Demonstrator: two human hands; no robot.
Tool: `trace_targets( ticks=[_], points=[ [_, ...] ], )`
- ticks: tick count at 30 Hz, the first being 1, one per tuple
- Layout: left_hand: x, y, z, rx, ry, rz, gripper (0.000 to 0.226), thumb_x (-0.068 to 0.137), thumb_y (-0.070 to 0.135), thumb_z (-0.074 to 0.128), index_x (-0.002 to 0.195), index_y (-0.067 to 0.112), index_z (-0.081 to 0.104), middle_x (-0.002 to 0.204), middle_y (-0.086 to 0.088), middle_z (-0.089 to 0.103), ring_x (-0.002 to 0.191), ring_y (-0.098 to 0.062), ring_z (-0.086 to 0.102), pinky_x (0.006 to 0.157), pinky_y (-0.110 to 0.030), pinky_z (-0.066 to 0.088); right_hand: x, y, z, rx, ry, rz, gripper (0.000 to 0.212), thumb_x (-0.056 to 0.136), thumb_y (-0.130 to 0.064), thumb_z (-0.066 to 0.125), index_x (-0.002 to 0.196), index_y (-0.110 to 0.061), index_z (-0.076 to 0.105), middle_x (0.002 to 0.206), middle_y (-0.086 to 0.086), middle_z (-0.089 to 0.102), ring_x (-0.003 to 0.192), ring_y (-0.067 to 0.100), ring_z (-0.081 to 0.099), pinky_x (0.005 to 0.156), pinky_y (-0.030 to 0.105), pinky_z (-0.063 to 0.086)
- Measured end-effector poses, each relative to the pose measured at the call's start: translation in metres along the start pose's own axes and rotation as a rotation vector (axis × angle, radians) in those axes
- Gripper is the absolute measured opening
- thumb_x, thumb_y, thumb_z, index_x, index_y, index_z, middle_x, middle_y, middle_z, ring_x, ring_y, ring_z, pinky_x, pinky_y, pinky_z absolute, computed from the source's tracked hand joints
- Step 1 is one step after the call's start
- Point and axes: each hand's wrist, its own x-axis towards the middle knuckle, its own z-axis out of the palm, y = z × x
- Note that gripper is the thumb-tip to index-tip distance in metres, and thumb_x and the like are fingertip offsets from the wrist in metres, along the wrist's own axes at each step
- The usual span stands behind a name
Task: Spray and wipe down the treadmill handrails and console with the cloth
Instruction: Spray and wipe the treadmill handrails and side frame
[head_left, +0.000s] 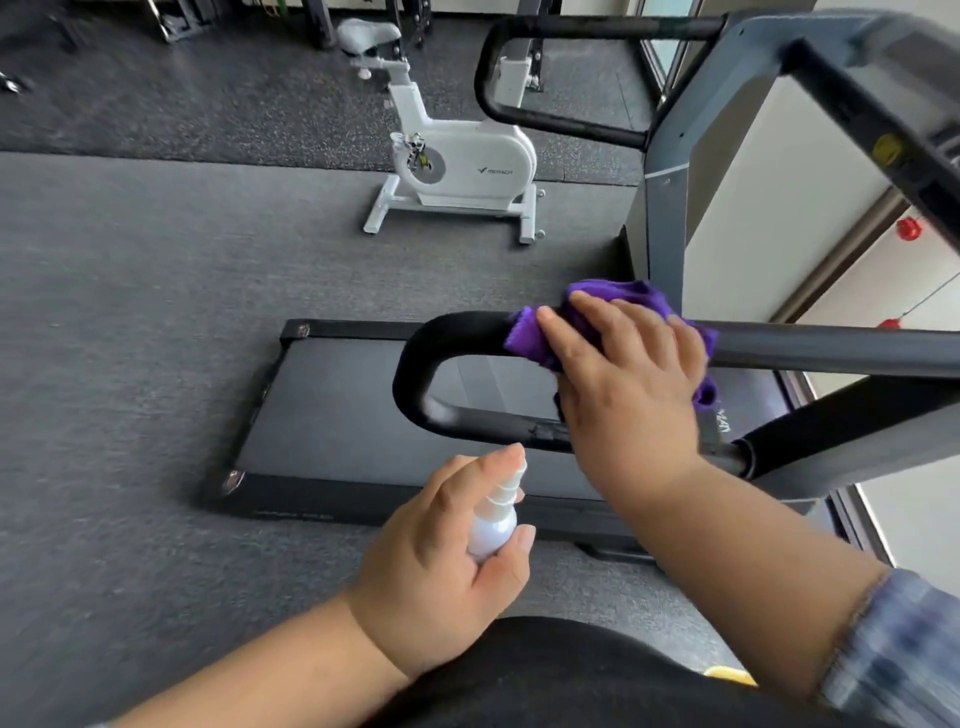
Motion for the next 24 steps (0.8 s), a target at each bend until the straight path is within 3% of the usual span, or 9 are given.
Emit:
trace_targets(
  ticks=[4,9,13,19,22,24],
  points=[
    [-0.001,-0.008,-0.015,-0.013,-0.017,0.041,0.061,0.088,0.022,0.062,0.141,0.026,0.031,0.110,0.004,0.057,0.097,0.002,0.056,0.088,-0.017,0.046,0.009,-0.042,0.025,-0.008,0.054,-0.099,0.056,0.080,-0.021,0.068,0.133,-0.034,0.063,0.139,-0.001,0.059,0.123,0.030,0.051,0.108,0.051,0.029],
    [-0.006,-0.018,-0.031,-0.013,-0.032,0.061,0.061,0.088,0.024,0.062,0.141,0.030,0.032,0.108,0.005,0.058,0.095,-0.005,0.060,0.085,-0.025,0.050,0.010,-0.072,0.051,0.033,0.060,-0.206,0.063,0.071,-0.024,0.078,0.132,-0.035,0.063,0.142,-0.005,0.052,0.129,0.028,0.044,0.112,0.050,0.019],
    [-0.007,-0.021,-0.034,0.007,-0.044,0.044,0.059,0.088,0.027,0.061,0.140,0.033,0.033,0.107,0.007,0.058,0.094,0.000,0.059,0.086,-0.018,0.047,0.008,-0.077,0.054,0.082,0.061,-0.220,0.058,0.073,-0.022,0.079,0.128,-0.034,0.066,0.137,-0.009,0.056,0.130,0.024,0.042,0.114,0.048,0.022],
    [-0.001,-0.015,-0.031,-0.036,-0.080,0.089,0.047,0.098,0.038,0.053,0.139,0.029,0.032,0.109,0.000,0.059,0.095,-0.005,0.062,0.087,-0.024,0.051,-0.021,-0.076,0.039,0.270,-0.176,-0.321,0.048,0.078,-0.034,0.083,0.125,-0.028,0.071,0.127,-0.005,0.066,0.118,0.026,0.058,0.104,0.043,0.035],
    [0.001,-0.011,-0.028,-0.039,-0.078,0.101,0.046,0.099,0.038,0.052,0.139,0.027,0.032,0.110,-0.004,0.060,0.098,-0.008,0.061,0.088,-0.026,0.052,-0.044,-0.069,0.028,0.363,-0.289,-0.177,0.046,0.077,-0.031,0.086,0.121,-0.027,0.073,0.121,-0.005,0.069,0.107,0.026,0.064,0.097,0.040,0.039],
    [0.002,-0.008,-0.025,-0.029,-0.083,0.102,0.048,0.097,0.032,0.056,0.138,0.027,0.032,0.109,-0.003,0.059,0.097,-0.006,0.060,0.088,-0.025,0.051,-0.053,-0.057,0.020,0.401,-0.273,-0.070,0.040,0.079,-0.024,0.083,0.119,-0.024,0.074,0.119,-0.004,0.070,0.105,0.027,0.066,0.095,0.047,0.047]
  ],
)
